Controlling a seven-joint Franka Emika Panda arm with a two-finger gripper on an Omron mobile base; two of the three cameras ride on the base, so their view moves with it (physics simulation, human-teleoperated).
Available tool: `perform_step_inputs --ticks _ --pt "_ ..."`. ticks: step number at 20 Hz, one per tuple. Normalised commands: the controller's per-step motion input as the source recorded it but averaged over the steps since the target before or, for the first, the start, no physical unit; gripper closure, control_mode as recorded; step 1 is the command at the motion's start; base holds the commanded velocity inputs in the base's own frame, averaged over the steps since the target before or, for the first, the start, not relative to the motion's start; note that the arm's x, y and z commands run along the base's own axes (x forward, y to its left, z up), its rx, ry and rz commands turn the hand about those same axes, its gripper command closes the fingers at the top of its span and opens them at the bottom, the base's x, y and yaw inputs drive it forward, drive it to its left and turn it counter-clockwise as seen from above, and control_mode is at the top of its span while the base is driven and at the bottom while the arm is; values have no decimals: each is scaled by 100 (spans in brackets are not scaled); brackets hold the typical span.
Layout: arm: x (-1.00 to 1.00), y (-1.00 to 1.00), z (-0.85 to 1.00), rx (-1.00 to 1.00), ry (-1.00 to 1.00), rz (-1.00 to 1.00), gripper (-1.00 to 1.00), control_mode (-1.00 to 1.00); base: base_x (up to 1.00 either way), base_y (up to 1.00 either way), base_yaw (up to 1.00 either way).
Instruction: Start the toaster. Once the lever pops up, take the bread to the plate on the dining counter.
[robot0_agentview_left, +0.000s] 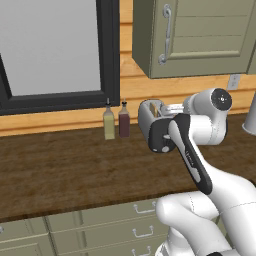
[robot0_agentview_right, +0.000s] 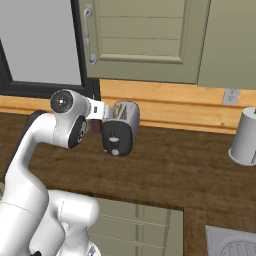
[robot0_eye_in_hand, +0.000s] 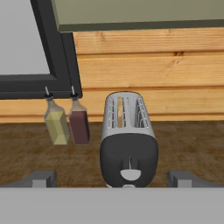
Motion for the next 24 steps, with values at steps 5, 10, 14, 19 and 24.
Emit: perform_step_inputs --ticks 5,10,14,19,24 --pt "0 0 0 0 1 0 -100 -100 0 0 0" --pt "-3 0 0 0 12 0 -100 -100 0 0 0" --pt "-14 0 0 0 15 0 -100 -100 0 0 0" --pt "-5 3 -11 -3 9 0 -100 -100 0 0 0" --pt "-1 6 -28 -10 -9 0 -100 -100 0 0 0"
